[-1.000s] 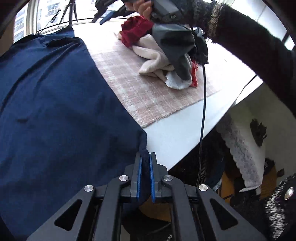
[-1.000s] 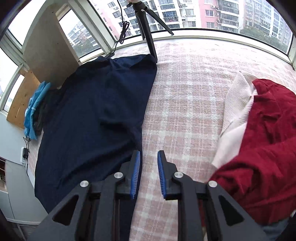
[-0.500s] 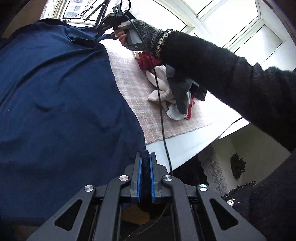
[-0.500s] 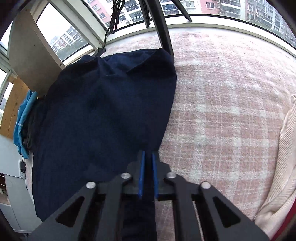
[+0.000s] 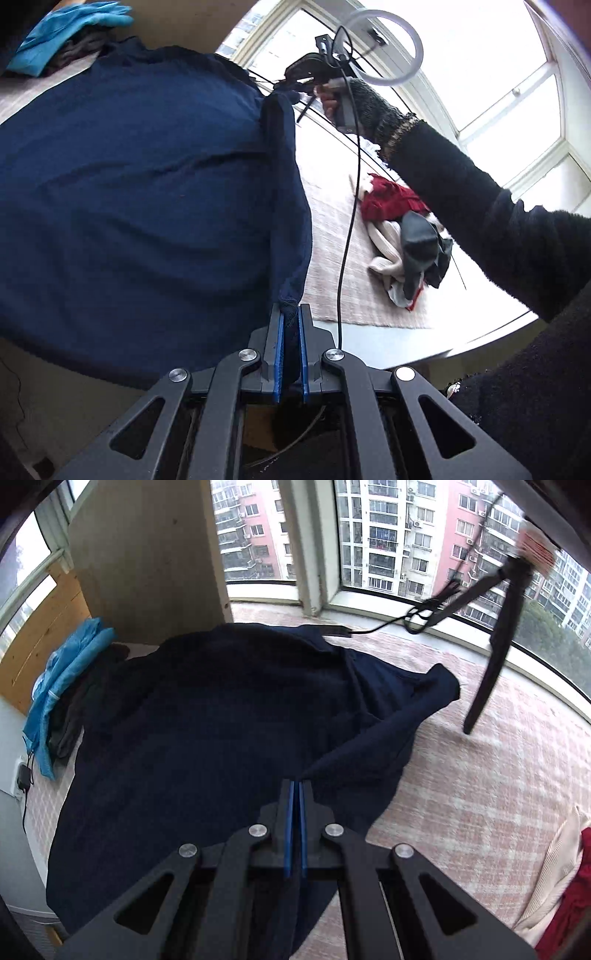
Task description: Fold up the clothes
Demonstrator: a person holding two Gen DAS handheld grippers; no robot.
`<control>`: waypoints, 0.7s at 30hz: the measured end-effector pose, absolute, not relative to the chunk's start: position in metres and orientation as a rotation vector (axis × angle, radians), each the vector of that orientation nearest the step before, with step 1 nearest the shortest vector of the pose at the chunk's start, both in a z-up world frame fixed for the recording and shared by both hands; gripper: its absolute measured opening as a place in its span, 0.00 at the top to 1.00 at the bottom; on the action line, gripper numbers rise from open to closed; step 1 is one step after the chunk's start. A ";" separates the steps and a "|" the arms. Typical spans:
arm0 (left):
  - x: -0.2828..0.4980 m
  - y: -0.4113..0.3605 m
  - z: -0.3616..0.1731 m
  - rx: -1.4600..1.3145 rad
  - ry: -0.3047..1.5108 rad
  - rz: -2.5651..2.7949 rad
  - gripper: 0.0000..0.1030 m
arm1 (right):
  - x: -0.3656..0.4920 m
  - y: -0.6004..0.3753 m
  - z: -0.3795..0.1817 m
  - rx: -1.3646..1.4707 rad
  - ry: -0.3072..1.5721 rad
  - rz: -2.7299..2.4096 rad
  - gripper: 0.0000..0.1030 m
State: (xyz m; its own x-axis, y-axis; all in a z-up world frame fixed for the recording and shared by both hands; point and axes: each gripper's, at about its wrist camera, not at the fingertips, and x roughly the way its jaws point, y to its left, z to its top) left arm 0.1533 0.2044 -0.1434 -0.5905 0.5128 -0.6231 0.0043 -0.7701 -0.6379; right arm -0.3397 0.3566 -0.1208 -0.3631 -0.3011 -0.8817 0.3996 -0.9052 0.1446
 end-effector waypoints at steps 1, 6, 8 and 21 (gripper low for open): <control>0.156 0.197 -0.147 -1.231 -0.897 2.424 0.94 | -0.341 0.340 -0.120 1.447 0.164 -2.279 0.97; 0.160 0.172 -0.171 -1.266 -1.007 2.458 0.94 | -0.339 0.277 -0.143 1.458 0.351 -2.244 0.97; 0.159 0.167 -0.179 -1.281 -1.039 2.455 0.94 | -0.338 0.258 -0.153 1.463 0.429 -2.236 0.97; 0.167 0.145 -0.194 -1.433 -1.044 2.403 0.90 | -0.303 0.356 -0.112 1.392 0.231 -2.255 0.63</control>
